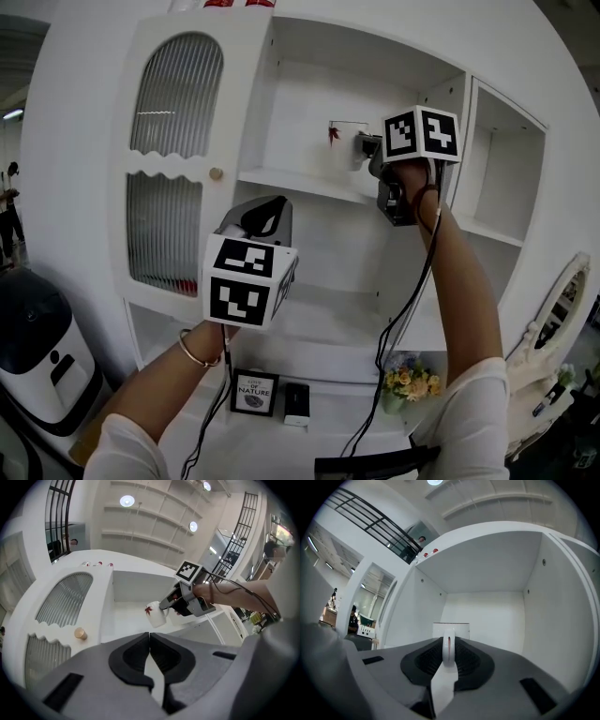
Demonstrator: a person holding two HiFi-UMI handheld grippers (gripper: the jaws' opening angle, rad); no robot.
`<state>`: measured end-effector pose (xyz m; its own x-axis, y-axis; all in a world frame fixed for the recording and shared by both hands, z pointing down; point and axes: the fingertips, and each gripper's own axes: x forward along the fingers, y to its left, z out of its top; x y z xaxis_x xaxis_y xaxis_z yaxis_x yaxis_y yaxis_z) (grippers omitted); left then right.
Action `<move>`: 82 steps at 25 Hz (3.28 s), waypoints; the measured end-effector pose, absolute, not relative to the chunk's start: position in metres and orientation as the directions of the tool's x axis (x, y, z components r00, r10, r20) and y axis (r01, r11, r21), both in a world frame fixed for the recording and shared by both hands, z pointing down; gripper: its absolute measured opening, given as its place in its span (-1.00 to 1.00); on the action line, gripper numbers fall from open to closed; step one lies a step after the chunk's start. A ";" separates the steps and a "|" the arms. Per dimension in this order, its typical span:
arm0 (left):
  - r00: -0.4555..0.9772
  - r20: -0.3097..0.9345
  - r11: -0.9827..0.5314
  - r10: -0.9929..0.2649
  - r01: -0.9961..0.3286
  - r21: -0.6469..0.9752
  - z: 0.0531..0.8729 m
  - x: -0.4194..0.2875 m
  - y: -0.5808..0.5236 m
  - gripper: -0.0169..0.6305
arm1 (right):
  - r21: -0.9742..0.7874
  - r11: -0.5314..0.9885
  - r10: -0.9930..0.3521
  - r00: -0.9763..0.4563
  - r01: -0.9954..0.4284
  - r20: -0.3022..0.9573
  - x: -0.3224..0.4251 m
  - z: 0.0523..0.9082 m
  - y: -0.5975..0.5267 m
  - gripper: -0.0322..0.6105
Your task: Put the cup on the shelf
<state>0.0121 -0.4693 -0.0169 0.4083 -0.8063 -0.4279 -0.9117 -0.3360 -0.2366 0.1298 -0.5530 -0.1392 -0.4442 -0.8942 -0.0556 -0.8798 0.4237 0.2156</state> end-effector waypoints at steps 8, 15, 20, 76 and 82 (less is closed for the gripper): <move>0.413 -0.427 -0.333 -0.804 -0.909 -0.252 -0.026 0.017 -0.474 -0.92 | 0.207 0.455 -0.890 -0.448 -0.866 0.081 0.119 -0.130 -0.589 -0.67; 0.432 -0.418 -0.359 -0.799 -0.901 -0.245 -0.023 0.020 -0.477 -0.92 | 0.203 0.440 -0.898 -0.419 -0.875 0.138 0.118 -0.124 -0.607 -0.67; 0.447 -0.415 -0.374 -0.793 -0.894 -0.247 -0.020 0.023 -0.477 -0.92 | 0.181 0.430 -0.900 -0.405 -0.884 0.159 0.121 -0.115 -0.615 -0.67; 0.515 -0.366 -0.483 -0.775 -0.856 -0.182 0.030 0.028 -0.437 -0.92 | 0.192 0.154 -0.960 -0.192 -0.969 -0.201 0.172 -0.120 -0.539 -0.32; 0.522 -0.345 -0.493 -0.780 -0.852 -0.176 0.044 0.026 -0.436 -0.92 | 0.189 0.144 -0.940 -0.194 -0.971 -0.281 0.169 -0.109 -0.519 -0.35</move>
<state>0.0263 -0.4357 0.0443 0.5220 -0.7800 -0.3451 -0.8523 -0.4925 -0.1761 0.1690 -0.5189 -0.1086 -0.1941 -0.9400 -0.2807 -0.9713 0.1440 0.1894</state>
